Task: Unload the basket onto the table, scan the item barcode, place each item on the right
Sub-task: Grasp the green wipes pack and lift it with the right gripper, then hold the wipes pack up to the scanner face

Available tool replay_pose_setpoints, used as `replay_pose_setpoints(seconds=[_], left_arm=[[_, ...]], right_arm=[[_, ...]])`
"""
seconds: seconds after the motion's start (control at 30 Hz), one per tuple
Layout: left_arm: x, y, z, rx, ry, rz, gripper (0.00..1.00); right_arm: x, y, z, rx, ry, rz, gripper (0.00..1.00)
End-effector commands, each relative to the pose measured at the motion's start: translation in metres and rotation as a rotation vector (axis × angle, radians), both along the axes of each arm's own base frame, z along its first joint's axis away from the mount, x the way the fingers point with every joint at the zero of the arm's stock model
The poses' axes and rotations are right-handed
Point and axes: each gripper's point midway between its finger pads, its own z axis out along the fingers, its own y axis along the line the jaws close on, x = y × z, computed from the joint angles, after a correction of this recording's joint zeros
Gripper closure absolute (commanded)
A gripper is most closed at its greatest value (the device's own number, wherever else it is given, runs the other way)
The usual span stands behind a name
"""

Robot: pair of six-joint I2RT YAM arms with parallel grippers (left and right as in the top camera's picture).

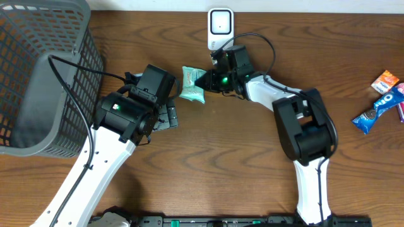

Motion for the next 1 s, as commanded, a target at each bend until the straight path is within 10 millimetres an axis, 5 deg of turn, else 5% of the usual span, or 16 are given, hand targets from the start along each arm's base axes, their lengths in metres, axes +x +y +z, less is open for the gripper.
replay_pose_setpoints(seconds=[0.0,0.27,0.6,0.97], left_arm=[[0.000,0.001,-0.002,0.006,0.009,0.005,0.02],[0.000,0.001,-0.002,0.006,0.009,0.005,0.02],[0.000,0.001,-0.002,0.006,0.009,0.005,0.02],[0.000,0.001,-0.002,0.006,0.009,0.005,0.02]], right_arm=[[0.019,-0.032,0.035,-0.179,-0.149,-0.086,0.99],[-0.008,-0.129,0.082,-0.708,-0.210,-0.227,0.99],[-0.042,-0.235,0.082,-1.339,-0.146,-0.407,0.99],[-0.040,-0.232,0.025,-1.457,-0.101,-0.330,0.99]])
